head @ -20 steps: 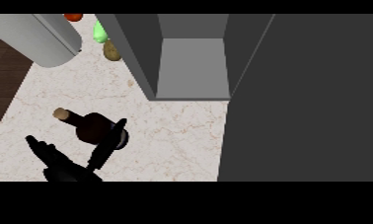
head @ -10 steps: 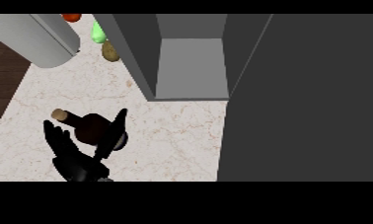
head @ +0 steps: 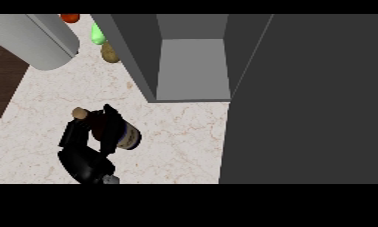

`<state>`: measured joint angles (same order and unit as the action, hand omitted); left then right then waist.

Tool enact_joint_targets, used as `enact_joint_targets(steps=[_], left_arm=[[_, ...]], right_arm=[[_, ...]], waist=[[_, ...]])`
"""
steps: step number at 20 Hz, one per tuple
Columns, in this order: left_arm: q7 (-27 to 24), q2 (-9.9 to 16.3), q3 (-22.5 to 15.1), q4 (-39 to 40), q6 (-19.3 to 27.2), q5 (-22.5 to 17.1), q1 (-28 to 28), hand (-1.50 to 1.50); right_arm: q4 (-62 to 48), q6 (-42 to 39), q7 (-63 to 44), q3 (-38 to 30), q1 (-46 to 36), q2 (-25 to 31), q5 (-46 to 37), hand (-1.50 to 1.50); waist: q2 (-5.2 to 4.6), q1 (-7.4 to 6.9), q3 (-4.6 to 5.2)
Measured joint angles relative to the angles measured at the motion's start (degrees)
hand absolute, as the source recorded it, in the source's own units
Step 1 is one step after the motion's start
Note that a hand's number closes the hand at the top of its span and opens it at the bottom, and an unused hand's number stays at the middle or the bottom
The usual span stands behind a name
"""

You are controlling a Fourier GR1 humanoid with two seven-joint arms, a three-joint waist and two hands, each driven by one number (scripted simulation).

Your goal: Pick up the wine, place it into the cabinet and close the cabinet

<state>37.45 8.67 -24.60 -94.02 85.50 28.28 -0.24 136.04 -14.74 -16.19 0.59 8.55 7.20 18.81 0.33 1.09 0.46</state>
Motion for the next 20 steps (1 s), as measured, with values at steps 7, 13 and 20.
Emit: enact_joint_targets(steps=[7,13,20], left_arm=[[-3.4,1.6,-4.2,-0.9,-0.7,-2.8,1.6,1.5],[-3.3,7.0,-16.5,-7.8,-5.6,-7.0,4.5,1.5],[-7.9,12.4,-26.4,-17.6,-8.1,-11.9,6.1,1.5]], right_arm=[[-0.4,-0.2,0.4,0.4,0.4,-0.3,0.0,-1.5],[-0.7,-0.8,0.6,1.8,-0.2,-0.5,0.0,-1.5],[-0.8,-0.8,0.5,2.4,-0.2,-0.8,0.1,-1.5]], waist=[[-0.04,0.55,0.1],[0.03,2.38,0.55],[-0.2,2.14,0.62]])
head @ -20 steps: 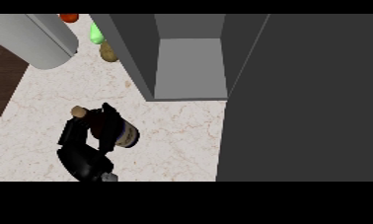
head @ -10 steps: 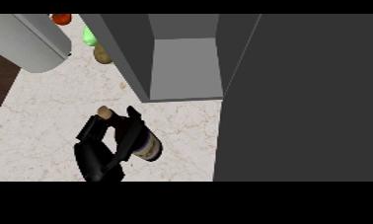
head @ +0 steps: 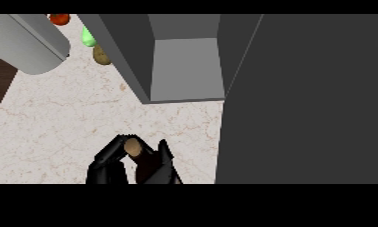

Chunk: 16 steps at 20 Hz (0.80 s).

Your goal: Pick up the wine, place it into the cabinet and close the cabinet

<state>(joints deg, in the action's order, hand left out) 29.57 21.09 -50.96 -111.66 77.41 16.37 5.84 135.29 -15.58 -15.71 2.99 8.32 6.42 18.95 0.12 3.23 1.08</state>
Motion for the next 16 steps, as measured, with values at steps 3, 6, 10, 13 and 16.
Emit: enact_joint_targets(steps=[3,6,10,13,16], left_arm=[[-2.5,1.7,-2.4,-3.3,-0.8,-2.5,0.6,1.5],[-5.3,2.8,-3.9,-6.3,-1.4,-5.4,0.9,1.5],[-9.8,3.7,-5.1,-9.1,-2.7,-9.6,0.7,1.5],[-13.0,4.3,-4.3,-9.8,-4.2,-13.1,0.5,1.5],[-17.2,4.2,-2.5,-10.2,-7.1,-17.4,-0.1,1.5]], right_arm=[[0.1,-0.2,0.0,-0.1,0.1,0.2,0.1,-1.5],[0.1,0.0,0.0,-0.1,0.1,0.1,0.1,-1.5],[0.2,0.5,-0.4,-0.3,-0.3,0.1,0.2,-1.5],[0.2,0.8,-0.2,-0.8,-0.3,0.0,0.2,-1.5],[0.3,1.4,-0.9,-1.0,-0.6,0.1,0.2,-1.5]], waist=[[-0.17,-0.04,-0.03],[-0.32,-0.28,-0.09],[-0.45,-0.8,-0.2],[-0.53,-0.86,-0.25],[-0.54,-1.25,-0.34]])
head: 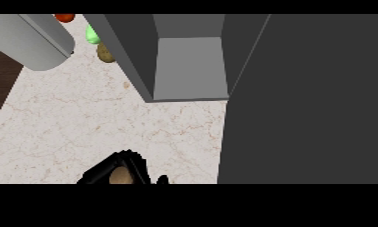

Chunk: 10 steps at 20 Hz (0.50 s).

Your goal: Pick up the wine, place it into the cabinet and close the cabinet

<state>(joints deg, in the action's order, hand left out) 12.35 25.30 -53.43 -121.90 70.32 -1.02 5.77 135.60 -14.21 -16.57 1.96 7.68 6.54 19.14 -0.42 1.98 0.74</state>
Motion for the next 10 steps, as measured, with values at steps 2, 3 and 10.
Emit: enact_joint_targets(steps=[2,3,10], left_arm=[[-3.6,-0.9,1.6,1.1,-2.7,-3.0,-0.6,1.5],[-5.5,-1.2,2.6,1.1,-4.5,-4.9,-1.2,1.5],[-20.7,-6.5,13.3,11.5,-22.3,-18.4,-3.5,1.5]], right_arm=[[0.1,0.1,-0.2,-0.4,-0.1,0.2,0.1,-1.5],[0.2,0.4,-0.5,-0.9,0.0,0.3,0.1,-1.5],[0.1,0.8,-0.5,-2.8,0.1,0.9,0.1,-1.5]], waist=[[0.0,-0.08,-0.05],[0.03,-0.2,-0.09],[0.18,-0.94,-0.44]])
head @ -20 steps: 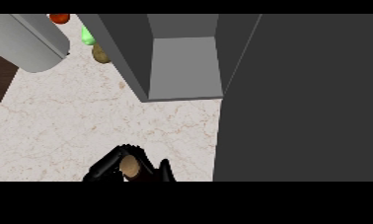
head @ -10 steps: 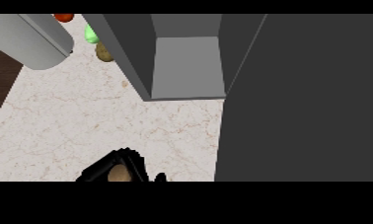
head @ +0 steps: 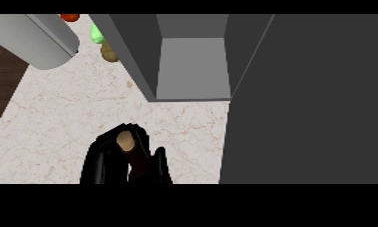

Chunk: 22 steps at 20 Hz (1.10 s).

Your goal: Pick up the wine, place it into the cabinet and close the cabinet

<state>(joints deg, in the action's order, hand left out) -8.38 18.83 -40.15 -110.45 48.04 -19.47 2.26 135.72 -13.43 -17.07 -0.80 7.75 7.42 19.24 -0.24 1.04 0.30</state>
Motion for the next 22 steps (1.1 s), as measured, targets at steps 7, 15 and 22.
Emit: enact_joint_targets(steps=[7,15,22], left_arm=[[-3.4,-6.6,7.5,12.9,-10.8,-4.7,6.1,1.5],[-4.0,-13.6,12.1,27.7,-12.5,-1.2,15.5,1.5],[-5.7,-17.3,13.3,37.5,-10.9,3.1,20.0,1.5]], right_arm=[[-0.1,-2.0,1.6,-2.7,2.0,0.1,0.4,-1.5],[-0.2,-3.4,0.1,-7.1,0.7,1.9,1.9,-1.5],[-0.4,-4.5,-0.4,-8.4,0.4,1.8,2.6,-1.5]], waist=[[0.17,-0.33,-0.24],[0.22,-0.36,-0.29],[0.24,-0.39,-0.3]])
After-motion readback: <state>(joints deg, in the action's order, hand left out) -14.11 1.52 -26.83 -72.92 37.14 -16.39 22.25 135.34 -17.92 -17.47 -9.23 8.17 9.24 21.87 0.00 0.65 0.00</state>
